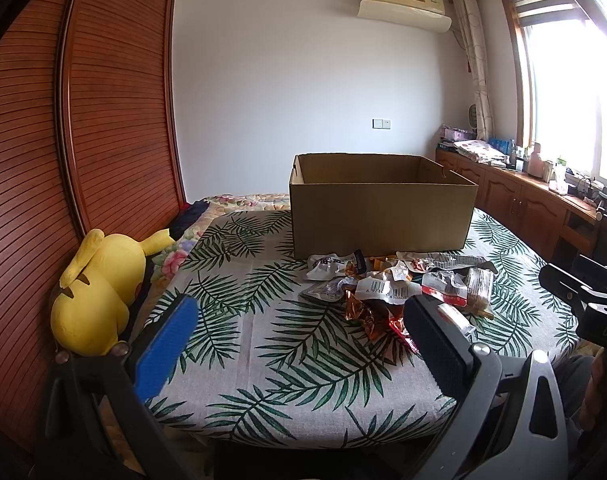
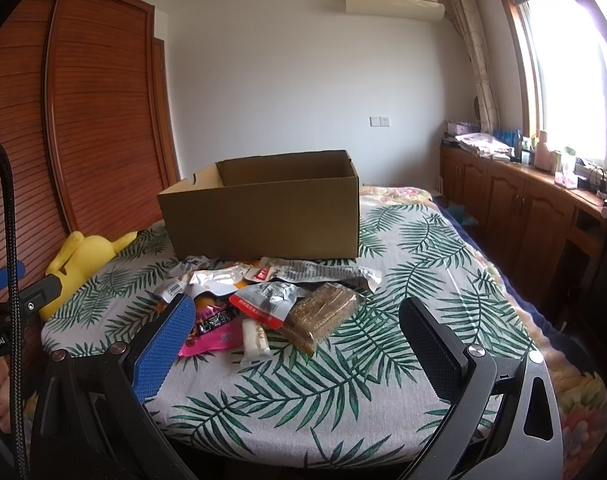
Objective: Organize snacks
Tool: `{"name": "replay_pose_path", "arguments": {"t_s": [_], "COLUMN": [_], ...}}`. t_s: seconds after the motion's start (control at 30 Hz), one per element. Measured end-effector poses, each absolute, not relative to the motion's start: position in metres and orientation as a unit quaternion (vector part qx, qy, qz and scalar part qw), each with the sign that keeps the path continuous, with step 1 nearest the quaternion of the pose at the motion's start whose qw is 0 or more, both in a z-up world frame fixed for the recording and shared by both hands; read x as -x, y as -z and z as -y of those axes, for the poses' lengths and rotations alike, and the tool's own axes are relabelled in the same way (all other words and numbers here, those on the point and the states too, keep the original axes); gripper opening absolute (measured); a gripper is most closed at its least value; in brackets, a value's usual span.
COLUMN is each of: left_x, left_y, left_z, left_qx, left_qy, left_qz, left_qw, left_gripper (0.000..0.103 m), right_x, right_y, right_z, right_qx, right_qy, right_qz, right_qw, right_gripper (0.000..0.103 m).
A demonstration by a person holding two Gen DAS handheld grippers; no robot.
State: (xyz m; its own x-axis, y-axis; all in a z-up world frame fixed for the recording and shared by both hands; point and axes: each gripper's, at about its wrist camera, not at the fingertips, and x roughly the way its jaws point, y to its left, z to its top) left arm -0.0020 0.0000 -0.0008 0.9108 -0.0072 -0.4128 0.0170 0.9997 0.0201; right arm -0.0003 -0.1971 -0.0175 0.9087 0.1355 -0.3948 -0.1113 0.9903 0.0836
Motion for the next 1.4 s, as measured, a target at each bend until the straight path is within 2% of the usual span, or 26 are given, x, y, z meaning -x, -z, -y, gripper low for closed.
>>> {"name": "replay_pose_path", "arguments": {"t_s": [1.4], "left_x": [0.0015], "left_y": [-0.0054], "left_z": [-0.001], "left_qx": [-0.01], "left_qy": [0.007], "left_qz": [-0.209], "left_qw": [0.978], "left_gripper": [0.103], "right_x": [0.0001], "right_y": [0.0166], "right_z": [0.1977], "right_qx": [-0.03], "right_qy": [-0.06], "right_qz": [-0.204], "right_qw": [0.977], "right_gripper": [0.103]}}
